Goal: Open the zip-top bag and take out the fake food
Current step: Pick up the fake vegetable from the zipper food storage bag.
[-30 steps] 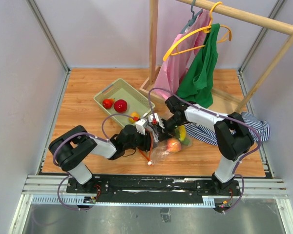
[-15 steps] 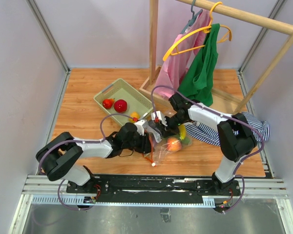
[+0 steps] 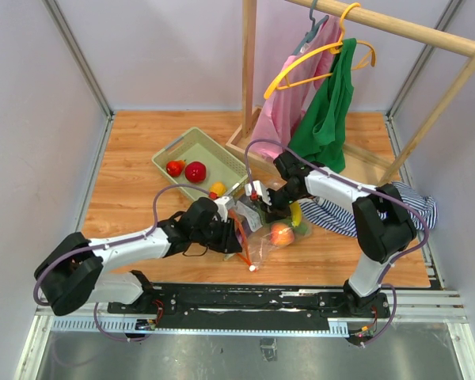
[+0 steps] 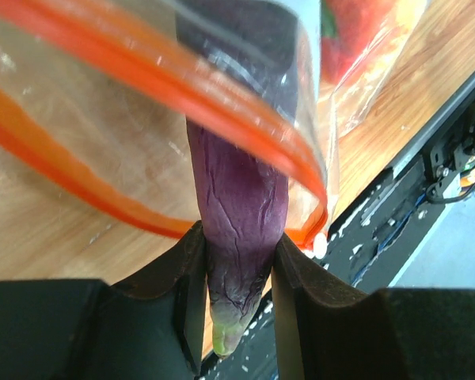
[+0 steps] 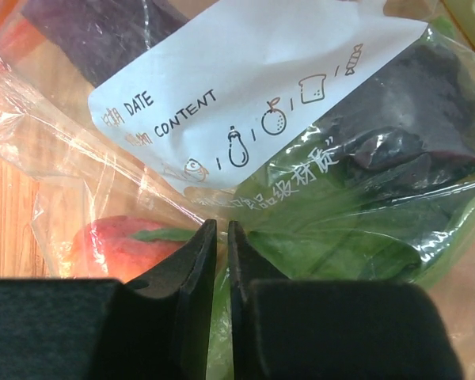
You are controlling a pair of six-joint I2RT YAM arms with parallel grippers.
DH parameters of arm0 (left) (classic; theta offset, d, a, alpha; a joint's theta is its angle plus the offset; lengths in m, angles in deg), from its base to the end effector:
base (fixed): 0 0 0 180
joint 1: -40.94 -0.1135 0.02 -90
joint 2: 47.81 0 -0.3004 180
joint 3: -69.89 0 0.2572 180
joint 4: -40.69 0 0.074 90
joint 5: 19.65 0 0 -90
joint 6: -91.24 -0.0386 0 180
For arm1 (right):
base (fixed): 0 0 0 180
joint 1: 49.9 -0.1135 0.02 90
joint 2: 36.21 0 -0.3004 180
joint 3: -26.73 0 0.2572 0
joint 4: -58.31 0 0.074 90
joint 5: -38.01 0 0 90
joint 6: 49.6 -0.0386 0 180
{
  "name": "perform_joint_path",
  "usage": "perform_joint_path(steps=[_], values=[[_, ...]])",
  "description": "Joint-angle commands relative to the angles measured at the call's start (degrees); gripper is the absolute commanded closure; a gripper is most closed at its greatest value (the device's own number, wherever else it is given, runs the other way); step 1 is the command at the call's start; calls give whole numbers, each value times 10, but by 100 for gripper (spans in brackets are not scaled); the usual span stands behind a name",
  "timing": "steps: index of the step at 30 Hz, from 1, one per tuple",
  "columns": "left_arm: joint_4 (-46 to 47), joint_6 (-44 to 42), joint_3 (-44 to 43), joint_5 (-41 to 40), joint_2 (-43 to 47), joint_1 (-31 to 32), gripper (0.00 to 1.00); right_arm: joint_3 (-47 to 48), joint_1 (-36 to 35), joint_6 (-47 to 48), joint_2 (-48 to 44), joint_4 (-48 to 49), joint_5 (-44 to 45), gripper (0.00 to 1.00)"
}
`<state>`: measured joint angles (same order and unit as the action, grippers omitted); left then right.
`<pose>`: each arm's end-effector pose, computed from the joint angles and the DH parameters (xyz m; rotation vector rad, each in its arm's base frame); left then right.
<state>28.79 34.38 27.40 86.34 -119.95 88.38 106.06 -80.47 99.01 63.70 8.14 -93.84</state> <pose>0.1508 -0.1799 0.1985 0.4655 2.4483 -0.9902 0.2851 0.1983 0.2220 -1.8889 1.6829 0.8328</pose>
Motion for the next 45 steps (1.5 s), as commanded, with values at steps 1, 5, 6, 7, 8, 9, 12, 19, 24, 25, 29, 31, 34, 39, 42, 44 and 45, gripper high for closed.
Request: perform_joint_path(steps=[1,5,6,7,8,9,12,19,24,25,29,31,34,39,42,44,45], values=[[-91,-12,-19,-10,37,3,92,1,6,11,-23,-4,9,87],[-146,-9,-23,-10,75,3,92,2,6,15,-26,-9,6,86],[-157,-8,-24,-9,85,3,92,1,6,17,-26,-10,4,86],[-167,-6,-24,-9,94,3,93,2,6,17,-26,-12,3,86],[-178,-5,-25,-9,103,3,93,2,6,18,-27,-13,2,86],[-187,-4,-25,-9,111,3,93,2,6,19,-28,-14,1,86],[-216,-5,-26,-9,134,3,93,1,6,21,-33,-15,-2,86],[-283,-8,-51,-1,162,3,93,-1,6,33,-44,-22,-11,84],[-329,-9,-68,-1,182,3,93,-1,6,40,-51,-27,-19,83],[-335,-10,-70,1,186,3,93,-1,6,40,-54,-27,-21,82],[-364,-10,-80,1,202,3,93,-1,6,44,-59,-29,-25,82],[-373,-10,-82,-2,209,3,93,-2,6,47,-61,-30,-30,82],[-385,-11,-84,2,212,3,93,-4,6,56,-62,-35,-42,81],[-427,-9,-94,-9,228,3,93,-4,6,64,-67,-39,-46,80],[-448,-5,-97,-12,238,3,93,-7,6,68,-70,-40,-52,79],[-458,-3,-101,-15,243,3,93,-7,6,68,-71,-40,-51,79],[-464,-3,-105,-16,246,3,93,-7,6,68,-72,-41,-52,79]])
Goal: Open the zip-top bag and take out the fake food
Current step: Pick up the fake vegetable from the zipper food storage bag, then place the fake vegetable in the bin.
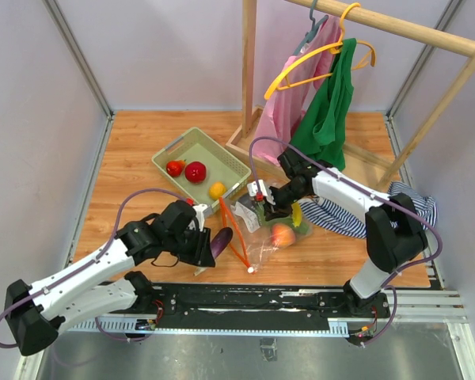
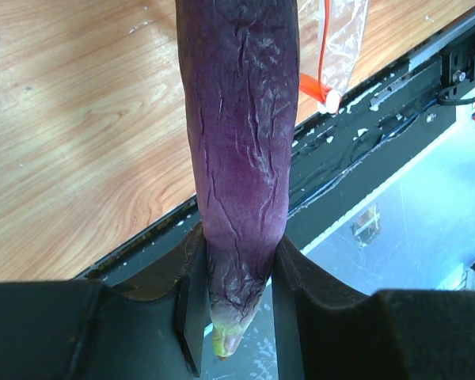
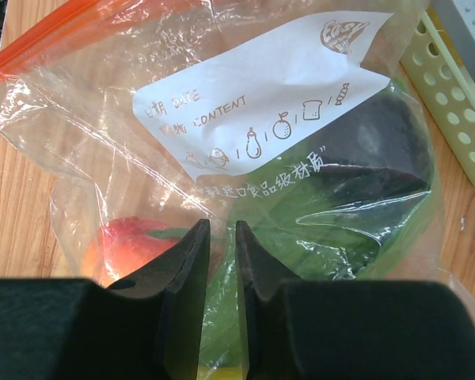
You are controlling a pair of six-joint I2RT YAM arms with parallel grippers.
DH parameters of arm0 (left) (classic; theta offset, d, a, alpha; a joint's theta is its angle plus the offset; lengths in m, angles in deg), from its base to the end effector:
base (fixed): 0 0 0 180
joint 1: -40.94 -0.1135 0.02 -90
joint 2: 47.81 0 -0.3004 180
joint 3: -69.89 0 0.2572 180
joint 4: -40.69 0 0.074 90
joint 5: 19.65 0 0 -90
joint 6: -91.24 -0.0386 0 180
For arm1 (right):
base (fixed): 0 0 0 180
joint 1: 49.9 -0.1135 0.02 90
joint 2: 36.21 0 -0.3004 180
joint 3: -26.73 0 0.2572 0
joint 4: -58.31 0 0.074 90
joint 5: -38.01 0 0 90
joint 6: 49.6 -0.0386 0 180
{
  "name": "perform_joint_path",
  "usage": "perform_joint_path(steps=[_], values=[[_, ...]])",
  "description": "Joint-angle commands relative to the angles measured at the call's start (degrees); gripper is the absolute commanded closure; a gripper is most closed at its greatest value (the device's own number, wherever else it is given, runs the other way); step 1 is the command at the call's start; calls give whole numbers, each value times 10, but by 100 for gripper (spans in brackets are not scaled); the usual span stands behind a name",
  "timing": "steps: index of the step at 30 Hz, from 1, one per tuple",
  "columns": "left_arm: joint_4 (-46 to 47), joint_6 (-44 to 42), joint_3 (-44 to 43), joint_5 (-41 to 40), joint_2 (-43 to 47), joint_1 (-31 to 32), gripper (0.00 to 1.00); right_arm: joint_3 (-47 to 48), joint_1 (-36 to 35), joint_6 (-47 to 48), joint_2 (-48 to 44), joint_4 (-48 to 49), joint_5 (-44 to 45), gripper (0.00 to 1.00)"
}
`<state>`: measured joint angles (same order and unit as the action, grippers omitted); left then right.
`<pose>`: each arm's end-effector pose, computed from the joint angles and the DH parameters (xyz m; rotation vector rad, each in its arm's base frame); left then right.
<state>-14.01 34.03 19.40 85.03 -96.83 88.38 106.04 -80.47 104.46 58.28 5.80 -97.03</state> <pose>0.0921 -0.1147 0.2577 0.4567 2.6507 -0.8402 0.2704 0.1914 0.2519 -1.9216 1.5019 0.8270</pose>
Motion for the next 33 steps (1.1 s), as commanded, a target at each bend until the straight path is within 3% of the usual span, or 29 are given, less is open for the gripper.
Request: perform_joint_path(steps=[1,12,18,33], values=[[-42,0,-31,-7,19,3,94,-6,6,14,-18,-18,-20,79],[-67,-5,-87,-99,39,3,94,-11,6,31,-37,-23,-33,77],[-7,-15,-100,-158,41,-14,94,-12,6,38,-43,-27,-36,76],[207,-64,-55,-131,6,-162,98,-13,6,50,-59,-33,-41,74]])
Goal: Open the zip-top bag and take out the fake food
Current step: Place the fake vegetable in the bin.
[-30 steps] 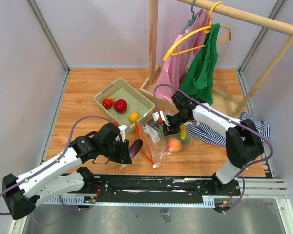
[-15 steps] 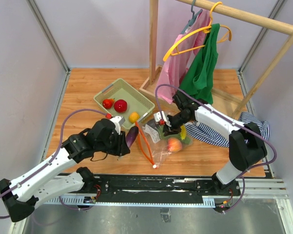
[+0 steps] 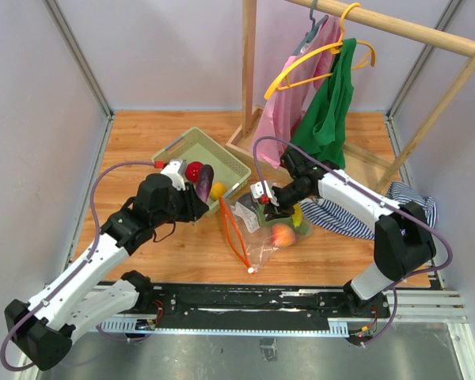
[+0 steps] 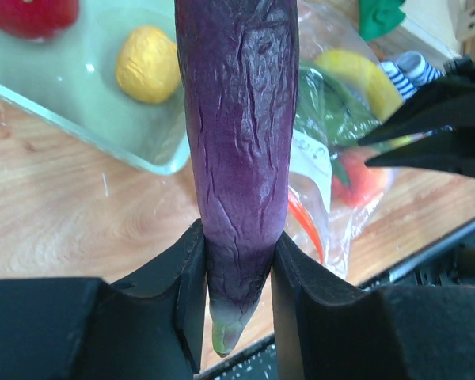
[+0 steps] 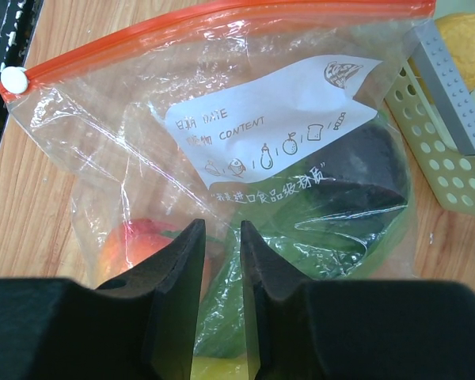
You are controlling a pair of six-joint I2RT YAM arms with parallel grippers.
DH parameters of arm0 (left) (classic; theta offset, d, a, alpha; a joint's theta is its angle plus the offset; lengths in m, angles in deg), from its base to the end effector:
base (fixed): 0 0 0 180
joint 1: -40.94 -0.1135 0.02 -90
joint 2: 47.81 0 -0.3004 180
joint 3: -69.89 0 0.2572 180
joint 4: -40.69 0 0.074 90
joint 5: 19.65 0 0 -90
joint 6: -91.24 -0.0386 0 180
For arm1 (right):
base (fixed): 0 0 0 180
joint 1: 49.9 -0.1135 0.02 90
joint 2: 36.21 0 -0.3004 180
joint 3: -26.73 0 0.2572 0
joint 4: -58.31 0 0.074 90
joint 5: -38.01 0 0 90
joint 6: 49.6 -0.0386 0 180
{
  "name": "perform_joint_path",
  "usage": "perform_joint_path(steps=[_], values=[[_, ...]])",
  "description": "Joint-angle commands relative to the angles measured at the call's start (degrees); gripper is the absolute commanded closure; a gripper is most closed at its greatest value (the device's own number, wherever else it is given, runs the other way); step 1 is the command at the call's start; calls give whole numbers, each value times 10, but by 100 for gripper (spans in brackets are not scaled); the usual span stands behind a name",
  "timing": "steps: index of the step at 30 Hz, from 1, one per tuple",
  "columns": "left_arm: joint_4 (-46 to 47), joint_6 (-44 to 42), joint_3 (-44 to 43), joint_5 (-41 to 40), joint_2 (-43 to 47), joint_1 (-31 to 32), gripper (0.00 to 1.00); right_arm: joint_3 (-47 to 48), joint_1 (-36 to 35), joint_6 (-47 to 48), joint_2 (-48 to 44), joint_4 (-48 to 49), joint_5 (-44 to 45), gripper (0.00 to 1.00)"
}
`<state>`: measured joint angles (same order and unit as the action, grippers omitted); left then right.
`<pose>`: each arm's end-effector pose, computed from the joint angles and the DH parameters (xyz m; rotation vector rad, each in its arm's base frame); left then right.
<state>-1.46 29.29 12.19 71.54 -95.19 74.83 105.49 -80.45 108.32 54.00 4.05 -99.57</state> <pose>0.1368 -0.0928 0.3212 0.1247 2.1948 -0.6488 0.2562 0.1843 0.2717 -1.9372 1.3739 0.8244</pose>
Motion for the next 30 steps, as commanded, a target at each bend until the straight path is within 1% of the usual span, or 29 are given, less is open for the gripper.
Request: perform_joint_path(steps=[1,8,13,18,24,30], values=[[95,-16,22,3,-13,-35,99,-8,6,12,-17,-16,-16,74],[184,8,54,58,-35,-112,99,-7,6,13,-18,-17,-16,73],[231,26,64,69,-66,-131,99,-8,6,15,-18,-18,-15,72],[258,45,71,79,-94,-149,99,-7,6,16,-18,-20,-16,71],[272,55,71,63,-112,-159,99,-6,6,16,-17,-21,-16,71],[261,47,67,17,-121,-161,98,-7,6,16,-17,-21,-18,70]])
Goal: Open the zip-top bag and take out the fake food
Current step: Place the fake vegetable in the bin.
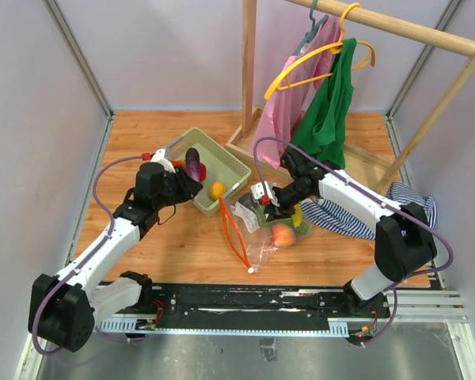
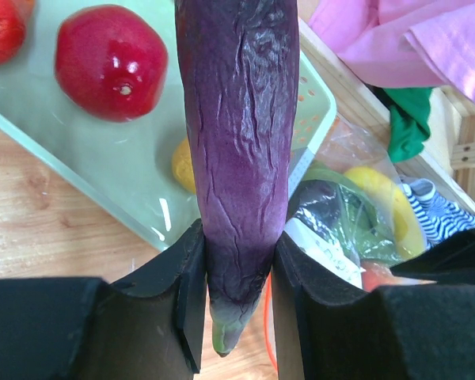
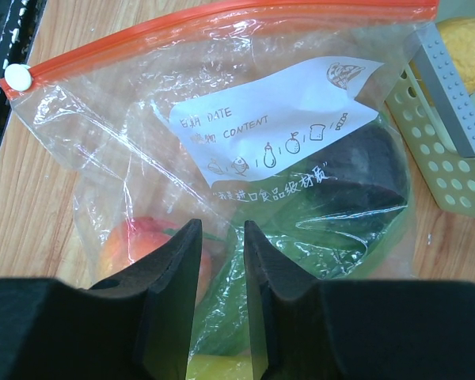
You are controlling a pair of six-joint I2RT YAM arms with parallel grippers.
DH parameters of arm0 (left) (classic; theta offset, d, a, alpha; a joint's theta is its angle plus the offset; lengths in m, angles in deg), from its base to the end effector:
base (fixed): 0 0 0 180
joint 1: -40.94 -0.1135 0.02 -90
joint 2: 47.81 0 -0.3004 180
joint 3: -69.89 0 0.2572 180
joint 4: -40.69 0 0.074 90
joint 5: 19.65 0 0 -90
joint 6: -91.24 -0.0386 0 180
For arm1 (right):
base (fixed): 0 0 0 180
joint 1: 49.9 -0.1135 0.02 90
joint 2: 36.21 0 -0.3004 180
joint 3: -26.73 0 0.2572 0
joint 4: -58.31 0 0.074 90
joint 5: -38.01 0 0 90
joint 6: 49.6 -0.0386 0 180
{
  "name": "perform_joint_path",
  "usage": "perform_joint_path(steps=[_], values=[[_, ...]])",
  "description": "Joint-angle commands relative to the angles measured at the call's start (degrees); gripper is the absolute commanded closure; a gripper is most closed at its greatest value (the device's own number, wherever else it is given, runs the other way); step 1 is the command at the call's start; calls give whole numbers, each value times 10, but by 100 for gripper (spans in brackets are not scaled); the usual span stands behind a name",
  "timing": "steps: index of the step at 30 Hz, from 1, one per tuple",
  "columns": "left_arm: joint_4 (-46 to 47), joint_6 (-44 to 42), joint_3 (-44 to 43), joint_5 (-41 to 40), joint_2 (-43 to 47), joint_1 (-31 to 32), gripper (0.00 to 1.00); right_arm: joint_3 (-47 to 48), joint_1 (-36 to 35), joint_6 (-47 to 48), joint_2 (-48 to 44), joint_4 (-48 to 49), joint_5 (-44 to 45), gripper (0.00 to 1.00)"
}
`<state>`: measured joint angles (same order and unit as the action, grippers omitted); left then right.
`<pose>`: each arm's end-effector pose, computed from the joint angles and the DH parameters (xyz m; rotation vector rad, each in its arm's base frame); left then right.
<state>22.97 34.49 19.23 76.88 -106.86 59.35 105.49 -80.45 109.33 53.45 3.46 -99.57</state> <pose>0.2082 -0.0739 0.2842 -0.1962 2.0826 -0.6753 0.2541 0.1831 0.2740 -1.9468 1.3555 0.8165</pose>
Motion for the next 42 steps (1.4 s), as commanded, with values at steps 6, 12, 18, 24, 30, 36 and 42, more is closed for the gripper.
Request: perform_joint_path(steps=[6,12,18,24,30,36,42], values=[[-19,-31,-30,-90,-24,-7,97,-6,6,6,-9,-16,-20,70],[-33,-46,-49,-120,-51,-6,96,-6,6,6,-9,-17,-19,70],[-40,-61,-68,-158,-68,-6,94,-7,6,7,-9,-16,-21,70],[-46,-75,-88,-190,-91,-6,93,-6,6,8,-9,-17,-21,70],[-56,-87,-115,-208,-121,-6,92,-6,6,9,-9,-17,-21,70],[-67,-97,-142,-224,-154,-6,91,-6,6,9,-8,-18,-22,70],[-66,-115,-165,-245,-185,-6,91,-6,6,10,-8,-19,-23,69]])
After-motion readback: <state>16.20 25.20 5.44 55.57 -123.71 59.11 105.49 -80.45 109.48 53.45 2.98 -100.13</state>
